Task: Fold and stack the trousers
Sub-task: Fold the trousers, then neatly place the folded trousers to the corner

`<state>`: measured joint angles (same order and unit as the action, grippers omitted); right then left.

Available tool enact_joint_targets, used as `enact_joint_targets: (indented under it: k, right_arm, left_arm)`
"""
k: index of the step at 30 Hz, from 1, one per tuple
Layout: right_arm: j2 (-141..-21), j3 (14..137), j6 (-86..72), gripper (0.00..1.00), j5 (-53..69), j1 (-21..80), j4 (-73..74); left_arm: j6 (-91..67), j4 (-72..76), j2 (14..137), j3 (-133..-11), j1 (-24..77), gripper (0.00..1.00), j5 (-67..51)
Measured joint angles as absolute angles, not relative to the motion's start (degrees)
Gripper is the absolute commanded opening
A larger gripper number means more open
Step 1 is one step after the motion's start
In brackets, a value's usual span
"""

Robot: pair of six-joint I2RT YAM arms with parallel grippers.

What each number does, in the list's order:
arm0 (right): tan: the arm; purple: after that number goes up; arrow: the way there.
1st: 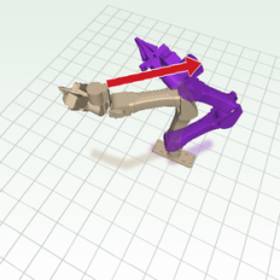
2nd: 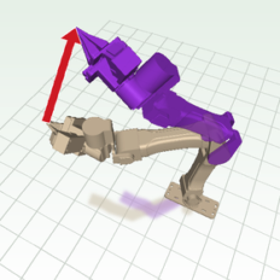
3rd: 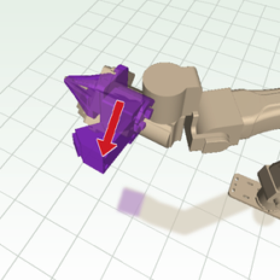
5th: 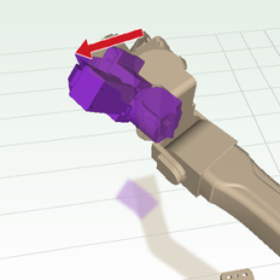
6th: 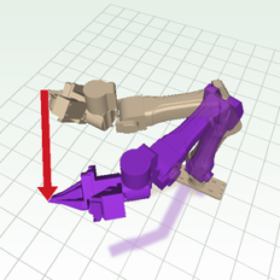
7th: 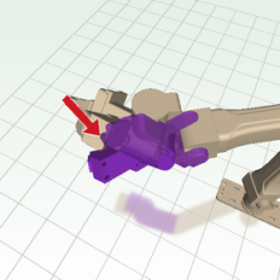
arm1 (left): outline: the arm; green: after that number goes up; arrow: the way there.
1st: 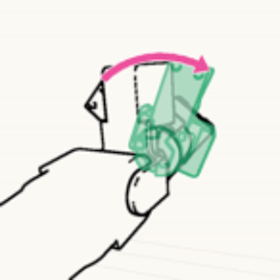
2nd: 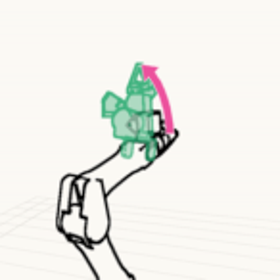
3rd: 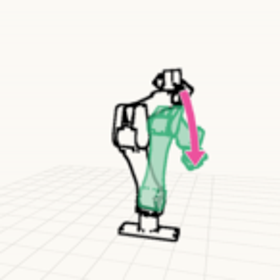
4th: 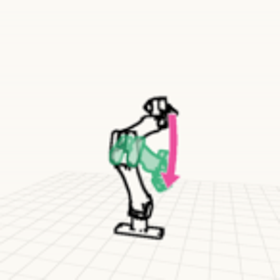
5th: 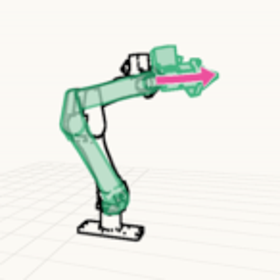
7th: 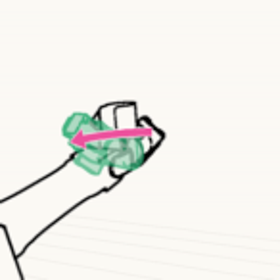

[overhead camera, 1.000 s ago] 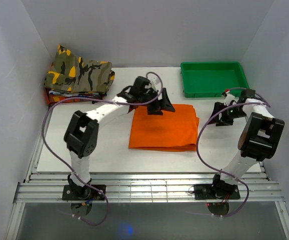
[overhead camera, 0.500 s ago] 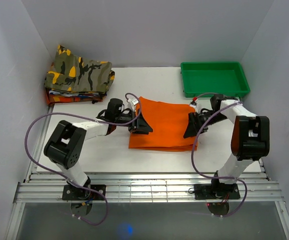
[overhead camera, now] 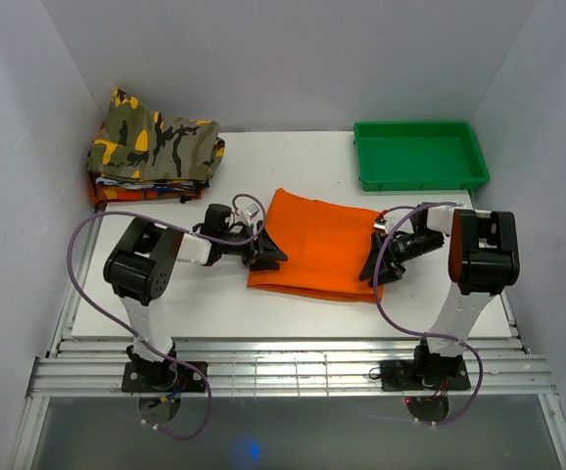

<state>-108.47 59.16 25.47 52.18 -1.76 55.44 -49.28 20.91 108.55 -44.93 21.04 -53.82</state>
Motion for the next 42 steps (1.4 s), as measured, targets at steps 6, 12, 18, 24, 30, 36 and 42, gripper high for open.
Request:
enact_joint_targets:
  k: [6, 12, 18, 24, 30, 36, 42]
  right_arm:
    - [-101.3, 60.4, 22.5, 0.87, 45.2, -1.9, 52.4]
    - [-84.8, 58.8, 14.6, 0.95, 35.7, -6.2, 44.9]
    - [-82.4, 49.3, 3.4, 1.00, 28.9, -7.0, 40.0]
    - [-82.7, 41.3, -7.5, 1.00, 29.7, -6.2, 33.4]
    - [-81.0, 38.4, -16.6, 0.90, 29.9, 0.0, 25.6]
    - [-83.7, 39.7, -22.5, 0.76, 26.7, 6.7, 22.6]
    - [-88.9, 43.1, -24.9, 0.58, 27.0, 7.3, 22.5]
  left_arm:
    - [-41.0, 11.8, 100.0, -45.8, 18.8, 0.85, -49.8]
    - [-31.3, -0.4, 84.2, -48.0, 16.9, 0.93, -40.7]
    - [-26.9, -9.4, 82.6, -48.5, 16.4, 0.93, -32.8]
    - [-26.7, -17.2, 86.9, -48.5, 16.3, 0.94, -27.6]
    - [-27.1, -18.0, 88.6, -49.9, 16.3, 0.94, -23.8]
    - [-29.2, -18.7, 94.4, -52.0, 16.8, 0.92, -20.5]
    - [-32.6, -15.6, 95.7, -51.7, 19.1, 0.87, -22.7]
